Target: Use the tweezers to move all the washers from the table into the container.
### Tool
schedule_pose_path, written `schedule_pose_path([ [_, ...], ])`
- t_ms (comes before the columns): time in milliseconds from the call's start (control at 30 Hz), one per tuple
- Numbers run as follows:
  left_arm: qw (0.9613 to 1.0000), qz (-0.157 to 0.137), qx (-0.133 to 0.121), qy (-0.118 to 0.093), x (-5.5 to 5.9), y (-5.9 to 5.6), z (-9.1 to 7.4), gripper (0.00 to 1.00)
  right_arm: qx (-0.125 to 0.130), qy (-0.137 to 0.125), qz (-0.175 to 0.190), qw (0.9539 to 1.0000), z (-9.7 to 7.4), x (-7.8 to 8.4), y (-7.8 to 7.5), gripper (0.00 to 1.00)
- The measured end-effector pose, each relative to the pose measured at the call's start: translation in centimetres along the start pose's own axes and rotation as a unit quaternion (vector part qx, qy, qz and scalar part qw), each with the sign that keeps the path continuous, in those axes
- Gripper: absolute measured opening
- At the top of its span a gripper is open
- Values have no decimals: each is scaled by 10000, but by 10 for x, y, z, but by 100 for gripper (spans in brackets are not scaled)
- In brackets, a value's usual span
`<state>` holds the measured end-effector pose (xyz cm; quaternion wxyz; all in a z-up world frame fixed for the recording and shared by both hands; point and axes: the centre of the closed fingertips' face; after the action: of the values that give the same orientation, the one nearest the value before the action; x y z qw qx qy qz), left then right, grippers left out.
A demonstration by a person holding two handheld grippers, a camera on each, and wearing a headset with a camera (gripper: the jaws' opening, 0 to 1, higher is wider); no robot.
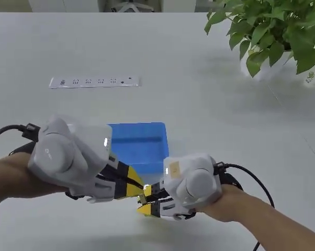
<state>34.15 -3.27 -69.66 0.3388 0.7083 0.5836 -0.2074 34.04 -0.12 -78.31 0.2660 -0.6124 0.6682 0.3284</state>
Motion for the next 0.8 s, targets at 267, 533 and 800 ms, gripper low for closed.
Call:
schedule_pose_path([
  [267, 10000, -49, 9, -42, -1, 1, 1, 5, 88, 22, 6, 10000, -2, 1, -3, 13],
  [533, 10000, -34, 14, 12, 1, 1, -1, 5, 237, 108, 4, 9997, -9, 5, -9, 21],
  [800, 10000, 10, 2, 70, 1, 2, -2, 5, 446, 98, 161, 9988, -21, 7, -14, 26],
])
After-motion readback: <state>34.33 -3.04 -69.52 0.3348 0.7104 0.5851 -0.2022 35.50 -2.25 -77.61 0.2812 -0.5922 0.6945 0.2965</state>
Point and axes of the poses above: the centre of the closed fingertips' face, and the gripper's own axes: z roughly forward along the fingers, y roughly to its left, x roughly out of its underside, and after that the axes turned 11 degrees about z, right-handed
